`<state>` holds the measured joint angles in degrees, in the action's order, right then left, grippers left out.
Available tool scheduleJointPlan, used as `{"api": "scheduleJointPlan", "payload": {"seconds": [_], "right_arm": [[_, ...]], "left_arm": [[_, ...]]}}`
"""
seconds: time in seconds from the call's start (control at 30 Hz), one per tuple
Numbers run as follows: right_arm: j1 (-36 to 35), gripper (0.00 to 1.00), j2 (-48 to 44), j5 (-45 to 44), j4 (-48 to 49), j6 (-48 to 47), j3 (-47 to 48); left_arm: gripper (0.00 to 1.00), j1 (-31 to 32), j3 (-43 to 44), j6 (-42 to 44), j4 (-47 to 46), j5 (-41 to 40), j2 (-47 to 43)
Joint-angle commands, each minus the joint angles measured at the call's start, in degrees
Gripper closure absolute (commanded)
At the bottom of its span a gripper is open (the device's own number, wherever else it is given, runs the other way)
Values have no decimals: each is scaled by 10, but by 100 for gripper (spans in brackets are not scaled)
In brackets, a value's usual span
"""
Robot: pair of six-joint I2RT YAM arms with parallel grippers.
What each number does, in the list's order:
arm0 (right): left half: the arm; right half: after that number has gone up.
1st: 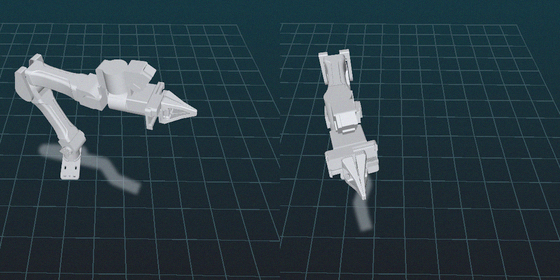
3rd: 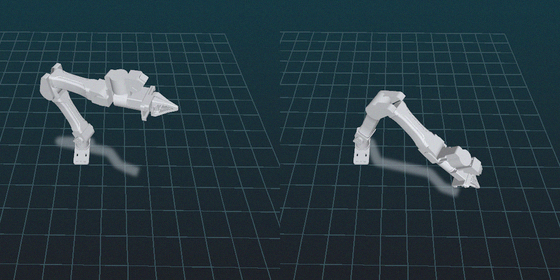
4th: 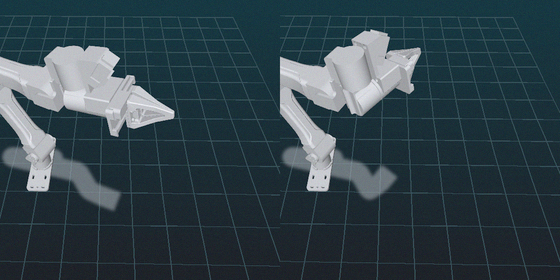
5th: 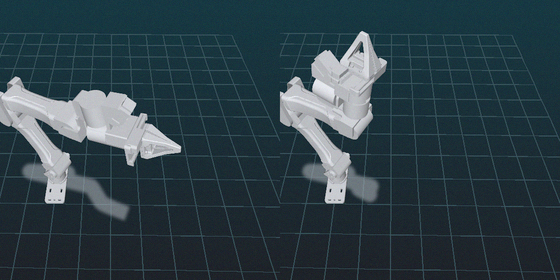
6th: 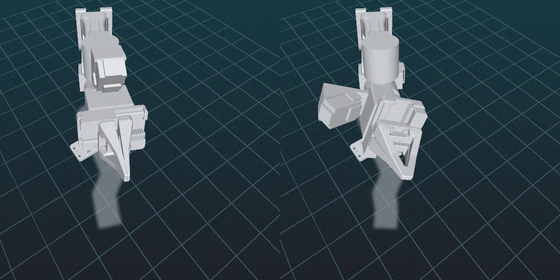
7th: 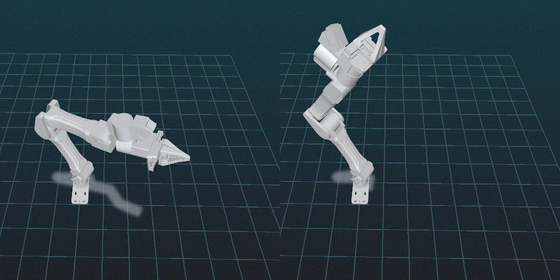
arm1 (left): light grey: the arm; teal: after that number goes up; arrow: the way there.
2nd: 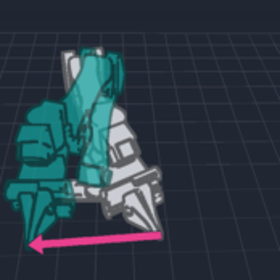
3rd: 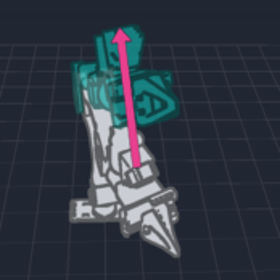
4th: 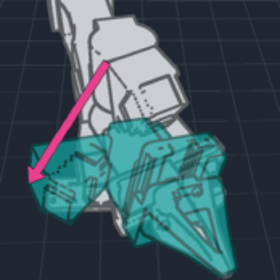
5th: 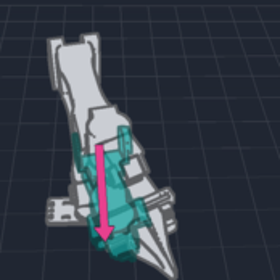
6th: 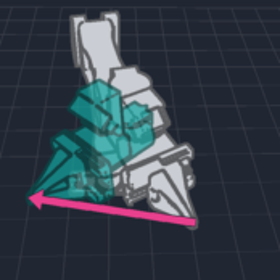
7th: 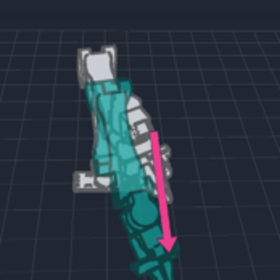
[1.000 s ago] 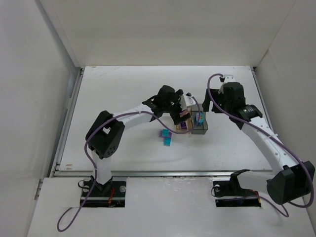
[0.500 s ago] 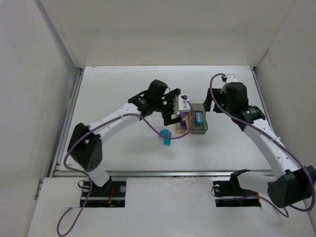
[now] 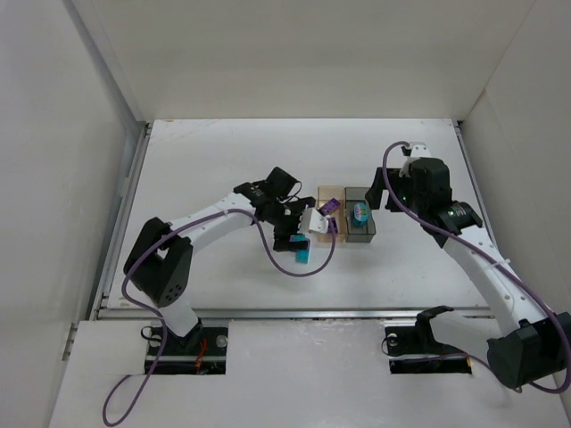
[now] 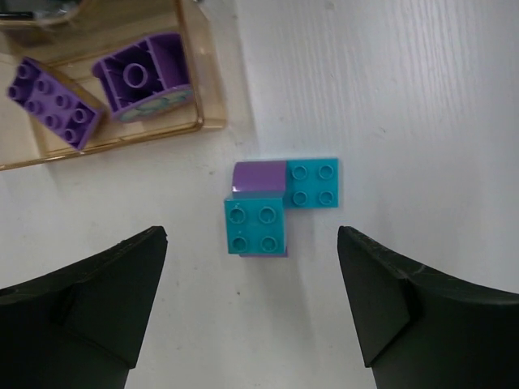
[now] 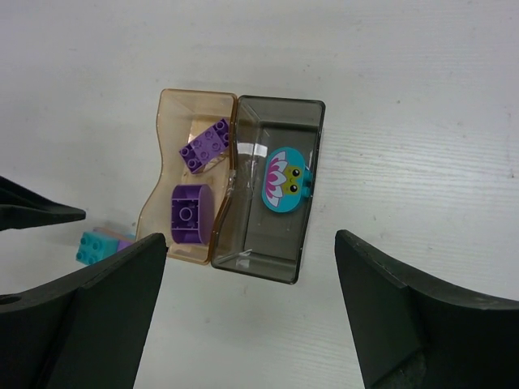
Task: Sort the legos into containers by color
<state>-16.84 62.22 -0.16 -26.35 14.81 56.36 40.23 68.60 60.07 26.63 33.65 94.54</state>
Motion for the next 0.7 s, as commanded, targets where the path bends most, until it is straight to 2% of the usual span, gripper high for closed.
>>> {"api": "scheduleJointPlan", "payload": {"seconds": [0.0,0.07,0.1,0.37,0.5,0.63,0.67], "right_arm": [[3,11,-17,10,21,2,9],[3,11,-25,3,21,2,2],[3,11,-25,3,21,2,2],[3,11,-59,-2,21,2,-35],[3,11,-59,-7,21,2,-41],[3,11,-54,-7,21,-4,-41],[3,11,-48,-7,21,-9,-35]], "left_arm": [[14,-2,8,80,60,27,6],[12,3,14,73,50,12,22],[12,3,19,40,39,-2,39],[26,-3,23,8,12,7,45],[42,-3,23,-24,-15,-25,71],[69,-3,44,-36,-10,-32,88],[83,-3,44,-43,-10,-32,88]]}}
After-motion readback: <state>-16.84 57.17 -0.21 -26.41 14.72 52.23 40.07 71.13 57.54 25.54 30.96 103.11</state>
